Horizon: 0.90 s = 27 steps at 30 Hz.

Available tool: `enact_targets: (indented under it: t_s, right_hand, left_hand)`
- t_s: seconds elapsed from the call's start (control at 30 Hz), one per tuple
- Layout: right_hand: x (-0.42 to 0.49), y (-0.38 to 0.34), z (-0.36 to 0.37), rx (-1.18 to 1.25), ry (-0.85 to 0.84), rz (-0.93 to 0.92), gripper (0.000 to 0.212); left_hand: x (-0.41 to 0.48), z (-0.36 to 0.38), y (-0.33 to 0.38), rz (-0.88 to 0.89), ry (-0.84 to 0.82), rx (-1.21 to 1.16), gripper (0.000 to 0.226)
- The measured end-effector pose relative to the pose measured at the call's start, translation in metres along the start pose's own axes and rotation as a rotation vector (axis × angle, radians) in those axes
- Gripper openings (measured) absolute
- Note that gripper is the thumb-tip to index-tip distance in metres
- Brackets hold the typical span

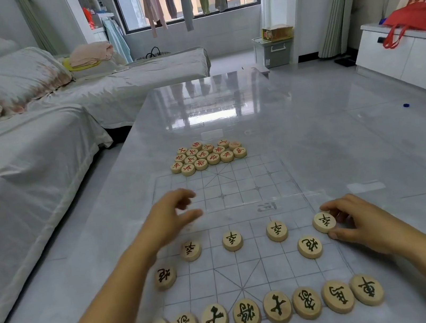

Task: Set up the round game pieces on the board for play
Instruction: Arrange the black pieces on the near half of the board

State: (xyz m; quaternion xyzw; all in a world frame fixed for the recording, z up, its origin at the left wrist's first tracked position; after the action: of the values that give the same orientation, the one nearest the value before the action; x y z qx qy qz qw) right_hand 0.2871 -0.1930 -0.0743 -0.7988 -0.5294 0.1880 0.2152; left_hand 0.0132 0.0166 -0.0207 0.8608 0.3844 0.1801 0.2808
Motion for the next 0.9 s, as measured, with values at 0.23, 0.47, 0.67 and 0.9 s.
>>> enact_targets:
  t_s: [0.23, 0.47, 0.67, 0.9]
  right_hand:
    - [0.003, 0.001, 0.000, 0.010, -0.024, 0.015, 0.051]
    - [0.006, 0.005, 0.001, 0.038, -0.064, 0.027, 0.048]
    - [0.008, 0.008, 0.001, 0.056, -0.092, 0.018, 0.046]
    - [0.007, 0.005, -0.001, 0.088, -0.090, 0.000, 0.048]
  left_hand:
    - [-0.029, -0.038, -0.072, -0.200, -0.008, 0.054, 0.037]
    - [-0.052, -0.043, -0.096, -0.213, -0.117, -0.041, 0.043]
    - [-0.057, -0.040, -0.102, -0.209, -0.115, -0.080, 0.049]
    - [-0.065, -0.037, -0.109, -0.146, -0.114, -0.085, 0.047]
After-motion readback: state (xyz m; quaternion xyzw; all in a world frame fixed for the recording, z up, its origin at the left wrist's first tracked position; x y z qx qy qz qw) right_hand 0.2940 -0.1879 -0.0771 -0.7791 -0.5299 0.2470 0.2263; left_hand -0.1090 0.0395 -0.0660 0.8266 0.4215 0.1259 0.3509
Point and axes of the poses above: each hand's wrist, its own x-axis towards the middle knuckle, its own z-axis out of the palm, y = z × x, the point moved 4 cm from there along x, towards the middle knuckle
